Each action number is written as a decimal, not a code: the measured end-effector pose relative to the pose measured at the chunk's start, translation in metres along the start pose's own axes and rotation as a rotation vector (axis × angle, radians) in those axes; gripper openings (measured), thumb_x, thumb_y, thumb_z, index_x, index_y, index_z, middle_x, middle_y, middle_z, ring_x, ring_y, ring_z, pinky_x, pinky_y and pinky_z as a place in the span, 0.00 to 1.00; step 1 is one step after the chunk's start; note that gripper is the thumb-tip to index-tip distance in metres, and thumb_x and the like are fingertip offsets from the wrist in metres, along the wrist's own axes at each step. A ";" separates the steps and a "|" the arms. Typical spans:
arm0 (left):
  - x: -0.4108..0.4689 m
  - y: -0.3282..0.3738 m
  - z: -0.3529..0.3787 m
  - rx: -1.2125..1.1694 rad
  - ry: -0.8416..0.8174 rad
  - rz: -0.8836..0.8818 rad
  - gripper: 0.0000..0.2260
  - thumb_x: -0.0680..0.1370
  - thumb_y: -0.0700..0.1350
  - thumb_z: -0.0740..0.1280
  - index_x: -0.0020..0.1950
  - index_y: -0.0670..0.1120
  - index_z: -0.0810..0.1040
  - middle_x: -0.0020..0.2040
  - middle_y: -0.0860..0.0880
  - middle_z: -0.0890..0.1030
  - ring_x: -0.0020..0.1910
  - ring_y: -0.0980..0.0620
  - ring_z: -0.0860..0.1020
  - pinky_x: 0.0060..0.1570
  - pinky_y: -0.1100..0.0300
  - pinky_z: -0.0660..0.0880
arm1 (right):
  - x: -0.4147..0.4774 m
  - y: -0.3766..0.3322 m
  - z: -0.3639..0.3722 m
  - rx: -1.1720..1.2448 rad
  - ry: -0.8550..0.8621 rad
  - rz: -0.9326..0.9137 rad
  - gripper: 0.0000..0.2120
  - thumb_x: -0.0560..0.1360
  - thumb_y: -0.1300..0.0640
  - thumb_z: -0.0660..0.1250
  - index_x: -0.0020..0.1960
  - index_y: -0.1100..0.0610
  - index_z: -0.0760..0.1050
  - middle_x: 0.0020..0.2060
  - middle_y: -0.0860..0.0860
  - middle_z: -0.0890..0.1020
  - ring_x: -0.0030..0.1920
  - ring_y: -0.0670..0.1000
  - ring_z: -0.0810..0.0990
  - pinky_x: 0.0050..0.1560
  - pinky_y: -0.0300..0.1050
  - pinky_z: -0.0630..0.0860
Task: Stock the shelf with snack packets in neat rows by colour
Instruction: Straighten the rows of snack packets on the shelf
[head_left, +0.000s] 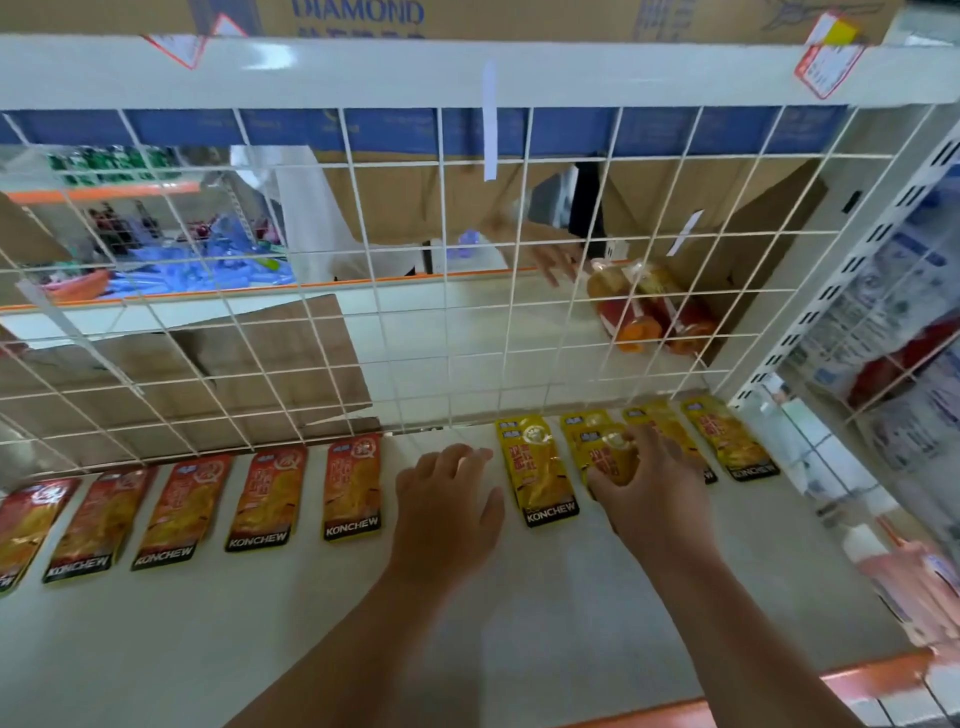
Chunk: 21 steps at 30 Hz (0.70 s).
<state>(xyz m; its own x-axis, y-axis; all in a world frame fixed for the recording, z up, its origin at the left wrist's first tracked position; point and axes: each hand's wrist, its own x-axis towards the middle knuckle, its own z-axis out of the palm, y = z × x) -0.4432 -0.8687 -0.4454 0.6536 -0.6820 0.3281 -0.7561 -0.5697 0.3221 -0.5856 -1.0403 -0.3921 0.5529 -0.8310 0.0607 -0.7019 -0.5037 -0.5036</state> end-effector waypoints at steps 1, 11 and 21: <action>0.000 0.000 0.002 -0.008 0.007 -0.010 0.20 0.75 0.55 0.62 0.61 0.49 0.82 0.56 0.50 0.82 0.51 0.44 0.81 0.48 0.48 0.74 | 0.005 0.001 0.003 -0.007 -0.007 0.012 0.28 0.72 0.44 0.72 0.69 0.52 0.71 0.60 0.53 0.77 0.62 0.58 0.72 0.58 0.51 0.72; 0.000 -0.001 0.008 -0.001 0.058 -0.014 0.19 0.74 0.55 0.62 0.60 0.49 0.83 0.54 0.51 0.82 0.51 0.46 0.80 0.51 0.48 0.73 | 0.031 0.011 0.029 -0.040 -0.030 -0.023 0.27 0.70 0.38 0.70 0.63 0.52 0.72 0.52 0.51 0.78 0.57 0.56 0.75 0.55 0.53 0.75; -0.002 -0.001 0.005 -0.020 0.020 -0.026 0.19 0.76 0.55 0.61 0.62 0.50 0.81 0.56 0.52 0.81 0.54 0.47 0.79 0.53 0.48 0.72 | 0.030 0.009 0.030 -0.077 -0.047 -0.002 0.31 0.71 0.38 0.69 0.68 0.53 0.70 0.57 0.53 0.77 0.60 0.57 0.74 0.60 0.53 0.74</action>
<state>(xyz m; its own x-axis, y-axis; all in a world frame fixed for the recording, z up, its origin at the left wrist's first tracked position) -0.4440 -0.8696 -0.4509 0.6734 -0.6581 0.3369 -0.7385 -0.5775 0.3479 -0.5619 -1.0626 -0.4205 0.5732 -0.8191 0.0204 -0.7325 -0.5234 -0.4353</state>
